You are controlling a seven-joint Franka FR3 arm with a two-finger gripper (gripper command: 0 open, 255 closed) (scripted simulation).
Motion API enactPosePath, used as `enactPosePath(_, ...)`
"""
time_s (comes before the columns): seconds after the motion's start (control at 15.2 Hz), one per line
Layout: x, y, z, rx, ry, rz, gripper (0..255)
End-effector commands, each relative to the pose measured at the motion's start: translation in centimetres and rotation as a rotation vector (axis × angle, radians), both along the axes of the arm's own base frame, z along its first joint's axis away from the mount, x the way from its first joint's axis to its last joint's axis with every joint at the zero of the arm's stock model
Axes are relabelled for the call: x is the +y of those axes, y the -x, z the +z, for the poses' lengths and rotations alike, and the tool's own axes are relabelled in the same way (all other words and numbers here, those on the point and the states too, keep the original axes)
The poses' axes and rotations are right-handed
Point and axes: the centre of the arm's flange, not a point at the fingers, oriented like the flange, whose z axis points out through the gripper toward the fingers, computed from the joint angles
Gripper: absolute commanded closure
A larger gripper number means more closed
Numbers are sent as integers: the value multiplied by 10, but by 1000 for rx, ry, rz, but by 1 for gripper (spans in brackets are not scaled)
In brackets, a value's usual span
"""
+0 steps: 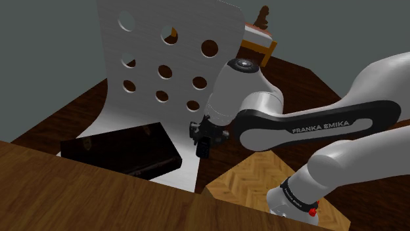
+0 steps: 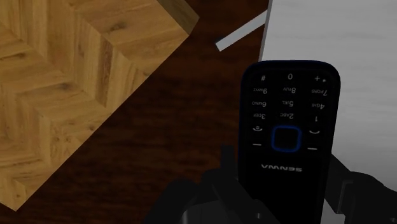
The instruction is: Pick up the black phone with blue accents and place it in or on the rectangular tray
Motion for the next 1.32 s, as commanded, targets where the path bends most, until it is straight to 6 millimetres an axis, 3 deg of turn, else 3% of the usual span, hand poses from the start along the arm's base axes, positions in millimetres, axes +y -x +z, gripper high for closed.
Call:
enactPosePath(0.0,0,0,12,1,0,0,255)
enactPosePath(1.06,0,0,91,1,0,0,255)
enactPosePath(1.25,38,-12,91,1,0,0,255)
